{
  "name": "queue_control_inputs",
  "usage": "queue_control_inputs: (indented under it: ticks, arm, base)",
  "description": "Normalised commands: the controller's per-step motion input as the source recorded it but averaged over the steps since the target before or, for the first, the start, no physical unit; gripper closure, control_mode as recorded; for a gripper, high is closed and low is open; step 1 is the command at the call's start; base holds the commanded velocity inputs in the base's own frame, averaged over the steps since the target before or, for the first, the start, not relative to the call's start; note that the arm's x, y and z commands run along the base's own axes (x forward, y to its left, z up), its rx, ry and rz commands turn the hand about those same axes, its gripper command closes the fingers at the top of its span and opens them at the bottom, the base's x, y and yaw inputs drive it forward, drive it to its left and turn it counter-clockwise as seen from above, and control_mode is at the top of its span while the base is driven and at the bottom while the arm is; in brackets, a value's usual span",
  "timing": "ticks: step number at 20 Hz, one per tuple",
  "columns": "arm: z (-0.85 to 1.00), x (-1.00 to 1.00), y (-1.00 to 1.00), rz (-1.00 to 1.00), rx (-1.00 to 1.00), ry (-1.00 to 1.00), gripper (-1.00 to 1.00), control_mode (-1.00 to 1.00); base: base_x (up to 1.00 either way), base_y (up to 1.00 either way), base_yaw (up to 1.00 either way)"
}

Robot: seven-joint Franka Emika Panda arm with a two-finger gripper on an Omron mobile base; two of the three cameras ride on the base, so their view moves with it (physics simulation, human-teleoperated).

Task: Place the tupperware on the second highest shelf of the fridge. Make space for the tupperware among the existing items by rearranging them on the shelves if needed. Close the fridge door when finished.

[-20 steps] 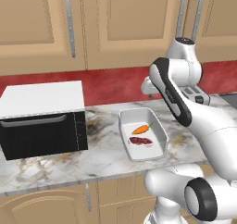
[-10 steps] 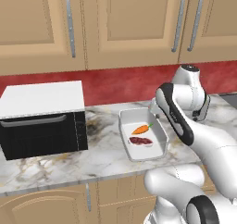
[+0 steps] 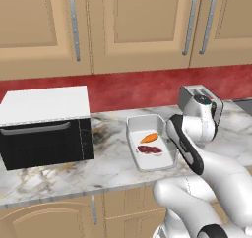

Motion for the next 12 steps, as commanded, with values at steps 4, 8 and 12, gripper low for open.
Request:
queue_control_inputs:
  ticks: [4, 8, 12]
  arm:
    - [-0.42, 0.36, 0.0, -0.04, 0.0, 0.07, -1.0, -1.0]
    - [-0.39, 0.53, -0.05, -0.04, 0.0, 0.09, -1.0, -1.0]
    - [-0.39, 0.55, -0.1, -0.06, 0.0, 0.13, -1.0, -1.0]
  base:
    - [0.0, 0.0, 0.0]
    - [0.0, 0.0, 0.0]
    - [0.0, 0.0, 0.0]
